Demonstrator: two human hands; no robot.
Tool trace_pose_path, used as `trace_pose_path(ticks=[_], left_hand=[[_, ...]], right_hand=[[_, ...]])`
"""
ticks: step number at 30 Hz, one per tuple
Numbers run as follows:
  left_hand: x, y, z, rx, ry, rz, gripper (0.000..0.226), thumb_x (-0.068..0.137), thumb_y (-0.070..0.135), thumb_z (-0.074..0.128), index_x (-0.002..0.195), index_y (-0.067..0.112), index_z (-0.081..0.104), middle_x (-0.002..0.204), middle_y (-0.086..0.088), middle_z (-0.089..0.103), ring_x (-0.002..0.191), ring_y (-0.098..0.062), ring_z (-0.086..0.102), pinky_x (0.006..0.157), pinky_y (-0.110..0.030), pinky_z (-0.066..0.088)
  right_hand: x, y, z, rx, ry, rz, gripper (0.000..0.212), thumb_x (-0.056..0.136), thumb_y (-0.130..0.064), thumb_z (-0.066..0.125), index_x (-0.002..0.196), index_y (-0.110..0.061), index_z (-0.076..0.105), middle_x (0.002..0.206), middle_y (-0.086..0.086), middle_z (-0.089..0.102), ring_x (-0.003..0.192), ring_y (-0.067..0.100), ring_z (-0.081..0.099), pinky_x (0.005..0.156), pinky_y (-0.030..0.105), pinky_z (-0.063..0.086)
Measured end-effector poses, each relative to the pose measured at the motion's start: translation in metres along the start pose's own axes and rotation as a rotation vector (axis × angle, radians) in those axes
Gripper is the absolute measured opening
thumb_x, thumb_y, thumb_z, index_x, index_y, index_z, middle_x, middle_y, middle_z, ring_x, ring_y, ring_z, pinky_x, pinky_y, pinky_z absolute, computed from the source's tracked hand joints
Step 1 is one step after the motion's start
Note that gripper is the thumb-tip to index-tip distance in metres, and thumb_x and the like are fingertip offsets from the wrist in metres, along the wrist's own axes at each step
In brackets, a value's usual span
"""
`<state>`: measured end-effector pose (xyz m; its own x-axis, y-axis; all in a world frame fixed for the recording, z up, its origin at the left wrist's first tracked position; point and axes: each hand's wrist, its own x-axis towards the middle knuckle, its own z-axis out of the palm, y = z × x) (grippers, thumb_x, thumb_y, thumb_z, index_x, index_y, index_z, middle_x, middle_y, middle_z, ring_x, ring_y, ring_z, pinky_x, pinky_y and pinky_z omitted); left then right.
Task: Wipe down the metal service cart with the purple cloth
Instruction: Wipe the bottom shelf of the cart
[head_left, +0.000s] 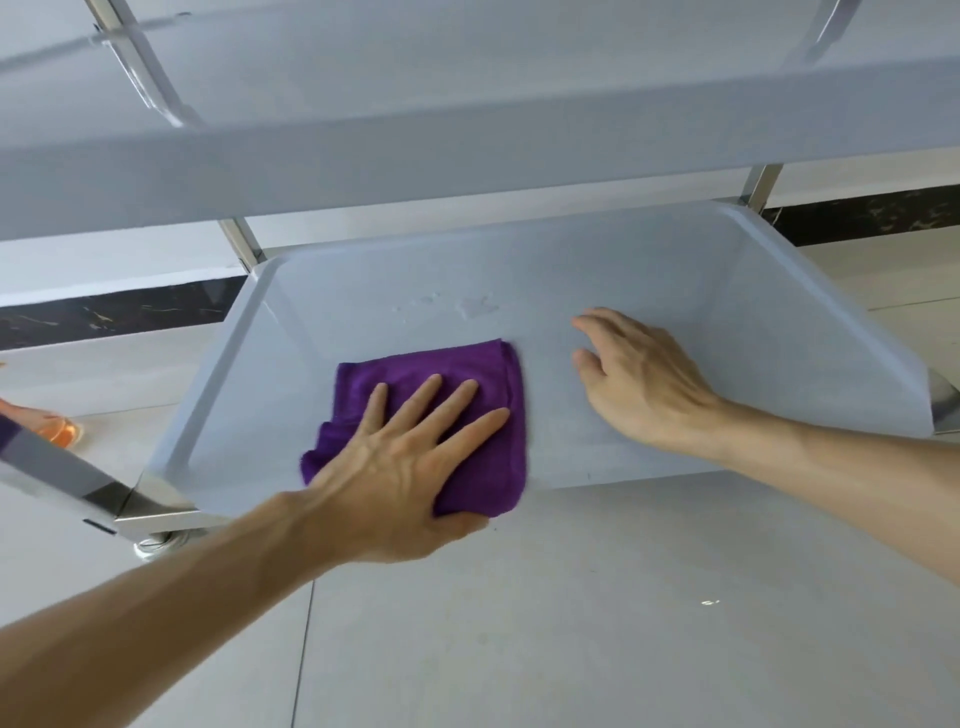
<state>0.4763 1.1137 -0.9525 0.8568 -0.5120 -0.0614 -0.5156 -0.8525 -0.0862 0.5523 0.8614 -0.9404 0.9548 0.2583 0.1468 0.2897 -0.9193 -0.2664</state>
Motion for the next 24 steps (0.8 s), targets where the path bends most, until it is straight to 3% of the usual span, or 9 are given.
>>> trace_pose_path(ticks=[5,10,16,24], left_hand=[[0.014,0.018,-0.001,0.000,0.007,0.028,0.088,0.083,0.081,0.028,0.153,0.043,-0.009,0.166,0.002,-0.004,0.153,-0.029,-0.002,0.116,-0.067,0.011],[-0.032,-0.034,0.002,0.050,0.017,0.088,0.083,0.087,0.078,0.034,0.155,0.045,-0.001,0.166,0.007,0.003,0.153,-0.021,0.005,0.116,-0.063,0.020],[-0.097,-0.098,0.003,-0.010,-0.057,-0.148,0.089,0.079,0.092,0.025,0.152,0.051,-0.004,0.164,0.017,-0.006,0.153,-0.014,0.000,0.119,-0.057,0.017],[-0.099,-0.096,0.005,-0.166,-0.090,-0.441,0.084,0.069,0.096,0.000,0.145,0.062,-0.012,0.163,0.020,-0.013,0.151,-0.010,-0.010,0.120,-0.053,0.007]], right_hand=[[-0.014,-0.002,0.020,-0.089,-0.071,-0.030,0.049,0.106,-0.030,0.031,0.153,-0.019,0.032,0.163,-0.003,0.025,0.151,0.015,0.017,0.119,0.043,0.016],[-0.017,0.001,0.018,-0.076,-0.016,-0.060,0.058,0.095,-0.035,0.026,0.146,-0.015,0.046,0.156,0.001,0.040,0.147,0.021,0.032,0.117,0.048,0.024],[-0.020,0.002,0.018,-0.087,0.023,-0.084,0.073,0.090,-0.045,0.016,0.141,-0.009,0.053,0.150,0.008,0.049,0.141,0.029,0.042,0.112,0.052,0.031],[-0.023,-0.001,0.017,-0.131,-0.019,-0.080,0.082,0.085,-0.052,0.010,0.145,-0.011,0.049,0.155,0.006,0.041,0.144,0.029,0.037,0.113,0.052,0.028]])
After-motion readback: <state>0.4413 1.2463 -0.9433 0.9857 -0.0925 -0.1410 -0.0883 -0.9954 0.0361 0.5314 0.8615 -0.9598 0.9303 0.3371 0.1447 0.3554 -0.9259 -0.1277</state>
